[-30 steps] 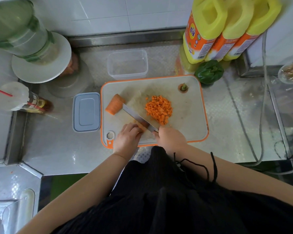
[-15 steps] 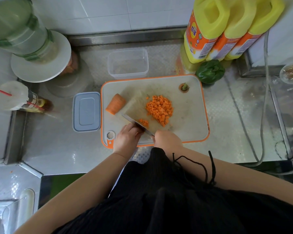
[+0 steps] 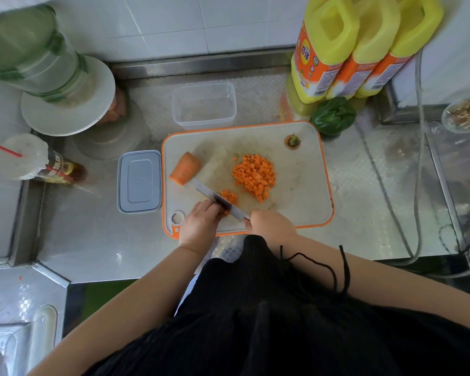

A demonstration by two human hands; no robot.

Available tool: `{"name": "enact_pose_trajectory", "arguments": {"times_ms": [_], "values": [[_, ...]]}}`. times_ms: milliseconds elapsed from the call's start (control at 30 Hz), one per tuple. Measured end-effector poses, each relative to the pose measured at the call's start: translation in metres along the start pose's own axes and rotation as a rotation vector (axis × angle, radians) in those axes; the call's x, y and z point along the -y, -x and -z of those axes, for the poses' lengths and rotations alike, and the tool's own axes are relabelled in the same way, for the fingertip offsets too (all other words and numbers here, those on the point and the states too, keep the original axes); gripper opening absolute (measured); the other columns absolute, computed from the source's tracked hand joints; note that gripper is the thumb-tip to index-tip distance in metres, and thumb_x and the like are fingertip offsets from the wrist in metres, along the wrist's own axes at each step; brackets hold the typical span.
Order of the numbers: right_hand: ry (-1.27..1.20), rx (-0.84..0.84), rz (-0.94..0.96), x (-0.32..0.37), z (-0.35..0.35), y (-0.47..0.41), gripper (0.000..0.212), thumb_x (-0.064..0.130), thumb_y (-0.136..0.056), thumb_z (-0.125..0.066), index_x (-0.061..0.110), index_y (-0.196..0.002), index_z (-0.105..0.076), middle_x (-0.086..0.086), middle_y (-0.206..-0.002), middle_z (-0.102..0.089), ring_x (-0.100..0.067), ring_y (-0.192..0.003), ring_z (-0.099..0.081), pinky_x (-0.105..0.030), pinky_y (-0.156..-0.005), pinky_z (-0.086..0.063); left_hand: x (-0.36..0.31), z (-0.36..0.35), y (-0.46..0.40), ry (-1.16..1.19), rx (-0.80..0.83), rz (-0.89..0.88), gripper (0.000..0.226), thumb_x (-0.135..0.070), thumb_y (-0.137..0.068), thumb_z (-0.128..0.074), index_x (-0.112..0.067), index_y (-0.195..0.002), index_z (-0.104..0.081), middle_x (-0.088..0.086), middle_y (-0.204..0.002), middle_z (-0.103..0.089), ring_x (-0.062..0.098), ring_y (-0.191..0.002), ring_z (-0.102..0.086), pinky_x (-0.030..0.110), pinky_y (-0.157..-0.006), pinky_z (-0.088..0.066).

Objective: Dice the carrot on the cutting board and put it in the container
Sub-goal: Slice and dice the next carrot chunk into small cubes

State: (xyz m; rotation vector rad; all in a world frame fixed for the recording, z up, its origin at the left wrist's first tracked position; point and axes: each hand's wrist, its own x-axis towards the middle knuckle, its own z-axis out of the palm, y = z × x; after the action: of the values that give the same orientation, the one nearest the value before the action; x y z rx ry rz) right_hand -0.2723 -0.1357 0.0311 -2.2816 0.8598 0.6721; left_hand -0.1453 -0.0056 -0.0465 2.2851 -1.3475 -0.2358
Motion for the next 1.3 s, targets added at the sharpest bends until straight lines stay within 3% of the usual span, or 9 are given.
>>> {"name": "enact_pose_trajectory", "arguments": {"times_ms": [200,367,500,567,667,867,967,1167,1300], "values": [[0.036,0.029,-0.037,0.005,-0.003,-0.004,0.031,0.019,-0.096,-0.047,0.018,-0.066,-0.041,0.002,-0.065,-0.047,-0.023,-0.072,-0.058,-0.033,-0.063,-0.044,0.000,-0.002,-0.002,-0.048,0.017,-0.015,0.034,-0.027,-0.088,-0.044,-0.009,-0.086,-0.073,0.004,-0.083,-0.066,0.029,-0.075,-0.062,0.040,-0.055,-0.055],[0.015,0.014,-0.092,0.008,-0.010,-0.008,0.017,0.020,-0.096,-0.049,0.013,-0.084,-0.059,0.002,-0.065,-0.048,-0.022,-0.074,-0.059,-0.032,-0.065,-0.046,0.000,-0.001,-0.002,-0.046,0.027,-0.019,0.035,-0.030,-0.089,-0.044,-0.011,-0.085,-0.074,0.002,-0.082,-0.067,0.026,-0.075,-0.063,0.036,-0.055,-0.056],[-0.019,0.003,-0.092,0.007,-0.010,-0.008,0.027,0.029,-0.096,-0.048,0.015,-0.073,-0.052,0.001,-0.067,-0.051,-0.023,-0.076,-0.062,-0.036,-0.071,-0.052,0.001,-0.003,-0.001,-0.043,0.037,-0.002,0.036,-0.030,-0.089,-0.043,-0.012,-0.088,-0.074,0.001,-0.086,-0.068,0.025,-0.078,-0.063,0.038,-0.058,-0.055],[-0.064,0.001,-0.092,0.003,-0.006,-0.010,0.030,0.037,-0.098,-0.044,0.013,-0.084,-0.057,-0.001,-0.072,-0.052,-0.024,-0.079,-0.060,-0.037,-0.072,-0.050,0.004,-0.004,0.001,-0.076,0.039,-0.019,0.034,-0.026,-0.087,-0.043,-0.013,-0.089,-0.074,0.001,-0.088,-0.068,0.026,-0.078,-0.062,0.039,-0.058,-0.055],[-0.110,-0.007,-0.069,-0.008,0.000,-0.012,0.034,0.041,-0.098,-0.043,0.013,-0.081,-0.052,-0.001,-0.068,-0.048,-0.024,-0.071,-0.053,-0.030,-0.058,-0.037,0.004,-0.004,0.004,-0.122,0.048,-0.057,0.032,-0.020,-0.083,-0.044,-0.013,-0.091,-0.074,0.001,-0.091,-0.069,0.027,-0.082,-0.062,0.039,-0.060,-0.056],[-0.165,-0.071,-0.074,-0.011,0.011,-0.004,0.033,0.040,-0.100,-0.039,0.010,-0.092,-0.052,-0.003,-0.077,-0.051,-0.024,-0.076,-0.052,-0.031,-0.066,-0.039,0.000,0.007,0.007,-0.024,-0.054,-0.044,0.026,-0.015,-0.085,-0.050,-0.008,-0.089,-0.075,0.006,-0.088,-0.069,0.031,-0.081,-0.064,0.041,-0.061,-0.057],[-0.238,-0.072,-0.085,-0.012,0.015,-0.002,0.034,0.036,-0.099,-0.040,0.010,-0.078,-0.046,-0.002,-0.069,-0.047,-0.025,-0.072,-0.050,-0.030,-0.061,-0.035,-0.004,0.012,0.005,-0.039,-0.146,-0.051,0.025,-0.015,-0.089,-0.052,-0.008,-0.098,-0.074,0.006,-0.094,-0.068,0.027,-0.086,-0.061,0.039,-0.063,-0.056],[-0.439,-0.055,-0.109,-0.006,0.018,0.000,0.046,0.043,-0.095,-0.045,0.013,-0.062,-0.035,-0.003,-0.055,-0.038,-0.023,-0.054,-0.040,-0.031,-0.053,-0.030,-0.017,0.014,-0.001,-0.284,-0.051,-0.174,0.059,-0.005,-0.082,-0.067,-0.009,-0.139,-0.052,0.008,-0.133,-0.057,0.031,-0.118,-0.053,0.042,-0.094,-0.049],[-0.487,-0.063,-0.146,-0.011,0.025,0.002,0.041,0.033,-0.095,-0.045,0.011,-0.063,-0.034,-0.007,-0.058,-0.037,-0.025,-0.056,-0.037,-0.032,-0.055,-0.031,-0.014,0.011,-0.001,-0.282,-0.024,-0.161,0.043,-0.019,-0.093,-0.050,-0.008,-0.135,-0.055,0.009,-0.131,-0.059,0.027,-0.123,-0.047,0.046,-0.096,-0.050]]}}
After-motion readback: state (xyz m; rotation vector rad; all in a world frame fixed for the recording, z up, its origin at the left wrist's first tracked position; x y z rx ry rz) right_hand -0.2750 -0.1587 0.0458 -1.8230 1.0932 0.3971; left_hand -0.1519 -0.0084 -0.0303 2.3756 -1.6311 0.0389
